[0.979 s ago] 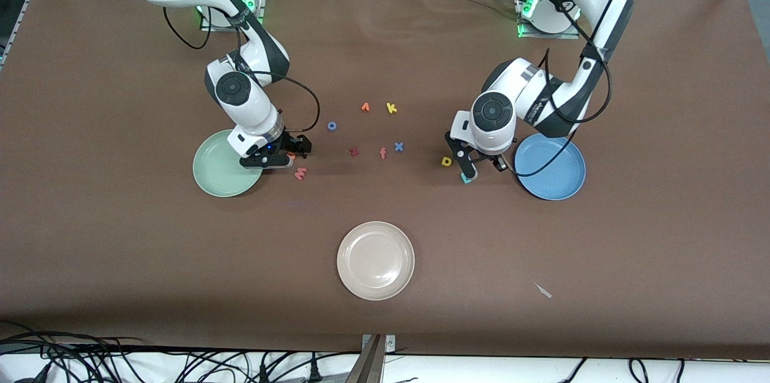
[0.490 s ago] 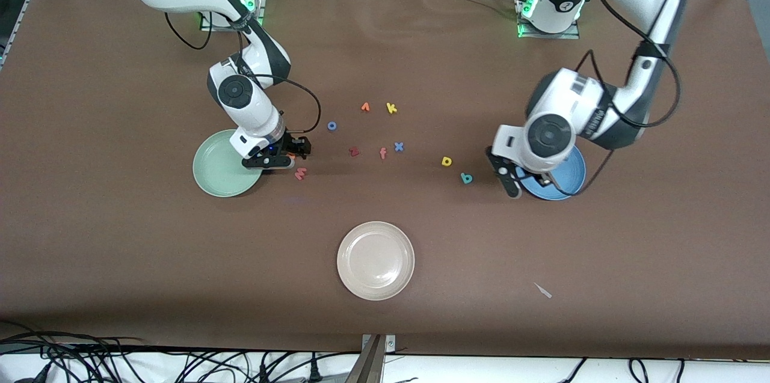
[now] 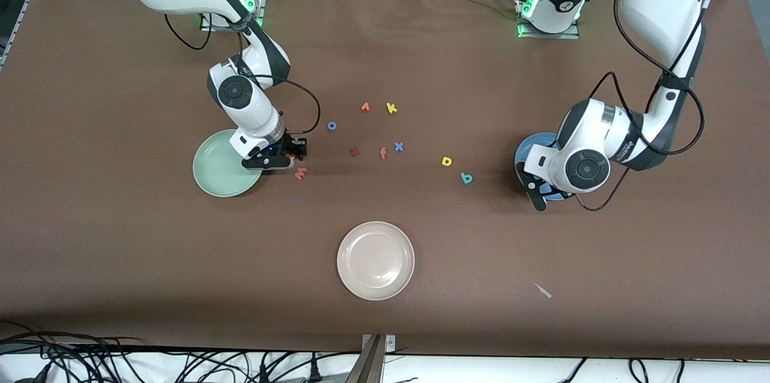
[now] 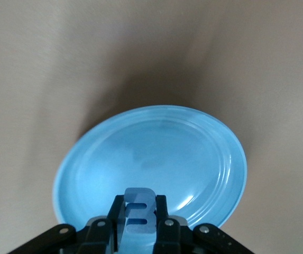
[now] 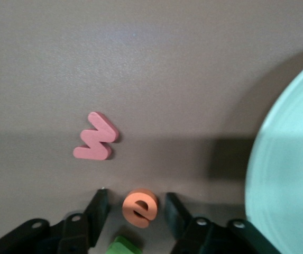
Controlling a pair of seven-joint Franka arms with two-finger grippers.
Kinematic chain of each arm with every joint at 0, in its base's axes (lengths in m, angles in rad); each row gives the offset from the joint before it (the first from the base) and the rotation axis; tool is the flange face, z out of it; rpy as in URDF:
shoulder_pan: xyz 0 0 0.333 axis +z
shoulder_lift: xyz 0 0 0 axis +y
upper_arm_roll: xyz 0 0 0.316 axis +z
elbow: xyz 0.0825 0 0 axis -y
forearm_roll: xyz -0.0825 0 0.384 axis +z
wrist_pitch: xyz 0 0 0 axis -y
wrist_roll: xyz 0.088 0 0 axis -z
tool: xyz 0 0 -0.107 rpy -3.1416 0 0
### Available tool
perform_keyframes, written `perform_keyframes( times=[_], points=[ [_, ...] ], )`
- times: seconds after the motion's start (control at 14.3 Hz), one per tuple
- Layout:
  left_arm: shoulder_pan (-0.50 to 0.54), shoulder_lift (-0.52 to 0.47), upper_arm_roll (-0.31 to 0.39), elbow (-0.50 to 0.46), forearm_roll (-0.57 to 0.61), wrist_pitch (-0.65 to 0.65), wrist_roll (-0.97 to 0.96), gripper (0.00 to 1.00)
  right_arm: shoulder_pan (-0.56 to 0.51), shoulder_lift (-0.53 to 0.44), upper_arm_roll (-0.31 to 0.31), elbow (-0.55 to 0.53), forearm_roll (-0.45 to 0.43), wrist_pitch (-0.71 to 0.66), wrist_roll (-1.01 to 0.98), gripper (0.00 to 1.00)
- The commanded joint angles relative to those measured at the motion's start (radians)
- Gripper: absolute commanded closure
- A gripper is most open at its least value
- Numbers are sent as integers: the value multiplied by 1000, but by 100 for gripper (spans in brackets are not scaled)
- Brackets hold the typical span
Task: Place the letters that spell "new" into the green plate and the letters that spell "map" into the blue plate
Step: 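Drop the E on the blue plate while the right gripper drops the e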
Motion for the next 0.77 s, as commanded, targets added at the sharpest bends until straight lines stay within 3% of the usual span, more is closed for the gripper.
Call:
perform_keyframes(
  times=[0.0,0.14,0.28,0.56,0.7],
  points=[
    [28,-12,-19,-27,-39,16,21,93,21,9,-15,-22,-18,35,24,57],
    [36,-10,-19,-41,-38,36,28,91,21,11,-17,-22,-18,35,24,67],
    [29,-16,-21,-47,-36,41,31,4,21,11,-20,-22,-18,35,24,74],
    [22,-39,-39,-44,-36,28,31,0,22,-8,-21,-22,-23,24,17,80],
    [19,-59,-94,-28,-39,9,12,0,21,-70,-24,-15,-23,-55,-6,80]
  ],
)
